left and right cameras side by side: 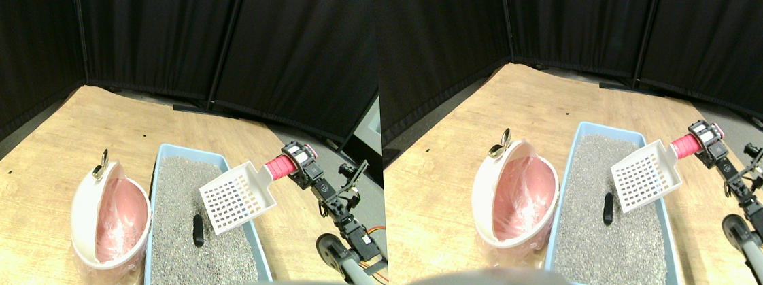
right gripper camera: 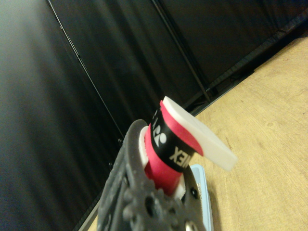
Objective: Scoop (unimanual)
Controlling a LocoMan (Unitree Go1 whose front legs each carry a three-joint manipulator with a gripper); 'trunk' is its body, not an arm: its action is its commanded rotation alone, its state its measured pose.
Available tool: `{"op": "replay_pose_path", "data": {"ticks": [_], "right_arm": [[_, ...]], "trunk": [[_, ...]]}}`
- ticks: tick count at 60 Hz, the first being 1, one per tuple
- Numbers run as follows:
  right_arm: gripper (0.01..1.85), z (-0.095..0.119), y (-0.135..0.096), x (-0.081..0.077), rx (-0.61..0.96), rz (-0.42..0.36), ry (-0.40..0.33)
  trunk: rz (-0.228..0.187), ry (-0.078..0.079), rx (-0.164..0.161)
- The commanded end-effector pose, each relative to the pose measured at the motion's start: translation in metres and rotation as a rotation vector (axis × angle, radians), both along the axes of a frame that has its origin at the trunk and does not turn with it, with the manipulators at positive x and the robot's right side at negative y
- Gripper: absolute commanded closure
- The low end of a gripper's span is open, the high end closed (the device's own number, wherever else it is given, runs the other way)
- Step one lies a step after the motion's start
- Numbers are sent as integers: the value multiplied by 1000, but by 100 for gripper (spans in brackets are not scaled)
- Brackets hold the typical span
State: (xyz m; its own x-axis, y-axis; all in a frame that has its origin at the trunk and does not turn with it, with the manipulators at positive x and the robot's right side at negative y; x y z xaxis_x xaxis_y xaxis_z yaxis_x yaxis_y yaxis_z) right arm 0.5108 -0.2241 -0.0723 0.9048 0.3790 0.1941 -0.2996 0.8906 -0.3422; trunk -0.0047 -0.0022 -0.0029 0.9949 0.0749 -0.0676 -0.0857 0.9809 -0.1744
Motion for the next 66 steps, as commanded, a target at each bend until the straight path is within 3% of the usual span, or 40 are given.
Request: {"op": "replay_pose_path", "data": {"ticks": [1, 6, 8, 10, 23, 33, 37, 55, 66], "right_arm": [[163, 9, -2, 0, 22, 16, -40], [153, 11, -1, 1, -1, 27, -35], [166, 11, -1, 1, -3, 33, -37], [166, 11, -2, 1, -3, 34, -37], [143, 8, 4, 2, -37, 31, -62], [156, 6, 15, 1, -50, 0, -49], [174, 5, 20, 2, -49, 12, -38], [174, 6, 33, 1, -68, -1, -25], [171, 6, 28, 10, -86, -2, -41]], "trunk": [[22, 33, -25], [34, 36, -36], [40, 36, -42], [45, 39, -45], [69, 51, -62], [77, 54, -69], [79, 53, -71], [84, 50, -78], [78, 46, -77]]}}
